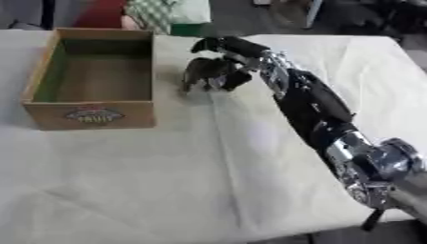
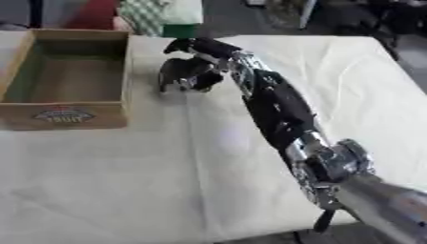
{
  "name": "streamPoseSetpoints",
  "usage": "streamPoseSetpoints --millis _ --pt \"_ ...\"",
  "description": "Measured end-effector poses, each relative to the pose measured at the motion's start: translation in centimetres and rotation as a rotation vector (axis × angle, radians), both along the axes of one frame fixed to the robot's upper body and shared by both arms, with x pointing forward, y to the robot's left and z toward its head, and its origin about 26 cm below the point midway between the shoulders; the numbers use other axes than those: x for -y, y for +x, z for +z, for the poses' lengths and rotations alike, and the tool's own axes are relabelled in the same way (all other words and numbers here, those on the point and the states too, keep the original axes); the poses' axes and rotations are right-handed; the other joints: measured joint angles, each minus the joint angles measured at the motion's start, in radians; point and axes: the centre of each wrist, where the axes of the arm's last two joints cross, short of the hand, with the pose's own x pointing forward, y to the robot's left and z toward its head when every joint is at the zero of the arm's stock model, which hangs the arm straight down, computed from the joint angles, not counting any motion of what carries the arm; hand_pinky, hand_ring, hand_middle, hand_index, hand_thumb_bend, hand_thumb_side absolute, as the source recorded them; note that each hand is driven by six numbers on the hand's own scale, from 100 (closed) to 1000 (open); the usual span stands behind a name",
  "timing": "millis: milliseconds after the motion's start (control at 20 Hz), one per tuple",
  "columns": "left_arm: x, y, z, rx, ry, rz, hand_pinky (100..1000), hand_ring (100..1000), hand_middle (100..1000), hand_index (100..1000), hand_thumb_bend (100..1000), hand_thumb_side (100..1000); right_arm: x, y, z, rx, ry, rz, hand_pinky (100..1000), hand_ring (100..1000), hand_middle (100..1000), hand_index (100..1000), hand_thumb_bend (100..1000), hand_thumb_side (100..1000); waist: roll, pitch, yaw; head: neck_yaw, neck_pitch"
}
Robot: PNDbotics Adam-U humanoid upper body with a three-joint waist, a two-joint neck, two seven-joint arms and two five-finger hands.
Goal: Pick up objects on the table and place them in the box.
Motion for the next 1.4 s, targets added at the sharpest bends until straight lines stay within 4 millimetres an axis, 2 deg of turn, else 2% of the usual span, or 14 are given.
streamPoseSetpoints --millis 250,500,700,800,950,1100,1250,1300,1350,1400 --pt "0.0 0.0 0.0 0.0 0.0 -0.001 675 686 584 566 100 856 0.2 0.0 -0.5 0.062 -0.032 -0.06 928 915 890 924 100 354 0.0 0.0 0.0 -0.006 -0.001" --pt "0.0 0.0 0.0 0.0 0.0 -0.001 675 685 584 566 100 855 0.5 -0.1 -1.4 0.048 -0.093 -0.078 933 916 886 921 100 502 0.0 0.0 0.0 -0.006 -0.001" --pt "0.0 0.0 0.0 0.0 0.0 -0.001 675 684 583 565 100 855 0.6 0.0 -1.2 0.027 -0.149 -0.068 919 907 873 912 100 600 0.0 -0.005 0.0 -0.007 -0.003" --pt "0.0 0.0 0.0 0.0 0.0 -0.001 675 684 583 565 100 855 0.6 0.1 -1.0 0.015 -0.175 -0.059 901 879 829 889 100 627 0.0 -0.005 0.0 -0.007 -0.004" --pt "0.0 0.0 0.0 0.0 0.0 -0.001 675 684 583 565 100 856 0.6 0.0 -1.2 -0.008 -0.204 -0.047 888 866 809 885 100 660 0.0 -0.005 0.0 -0.008 -0.004" --pt "0.0 0.0 0.0 0.0 0.0 -0.001 675 683 583 565 100 856 0.6 0.0 -1.1 -0.018 -0.226 -0.044 879 862 805 884 100 670 0.0 -0.005 0.0 -0.008 -0.004" --pt "0.0 0.0 0.0 0.0 0.0 -0.001 675 683 583 565 100 856 0.6 0.0 -1.2 -0.025 -0.248 -0.043 854 828 747 853 100 650 0.0 -0.005 0.0 -0.011 -0.004" --pt "0.0 0.0 0.0 0.0 0.0 -0.001 675 683 583 565 100 856 0.6 0.0 -1.2 -0.026 -0.257 -0.042 845 808 717 834 106 629 0.0 -0.005 0.0 -0.012 -0.004" --pt "0.0 0.0 0.0 0.0 0.0 -0.001 675 683 583 565 100 856 0.6 0.0 -1.2 -0.029 -0.268 -0.04 831 775 653 798 121 556 0.0 -0.005 0.0 -0.012 -0.004" --pt "0.0 0.0 0.0 0.0 0.0 -0.001 675 683 583 565 100 856 0.6 0.0 -1.3 -0.033 -0.278 -0.036 826 766 628 782 137 537 0.0 -0.005 0.0 -0.013 -0.004"
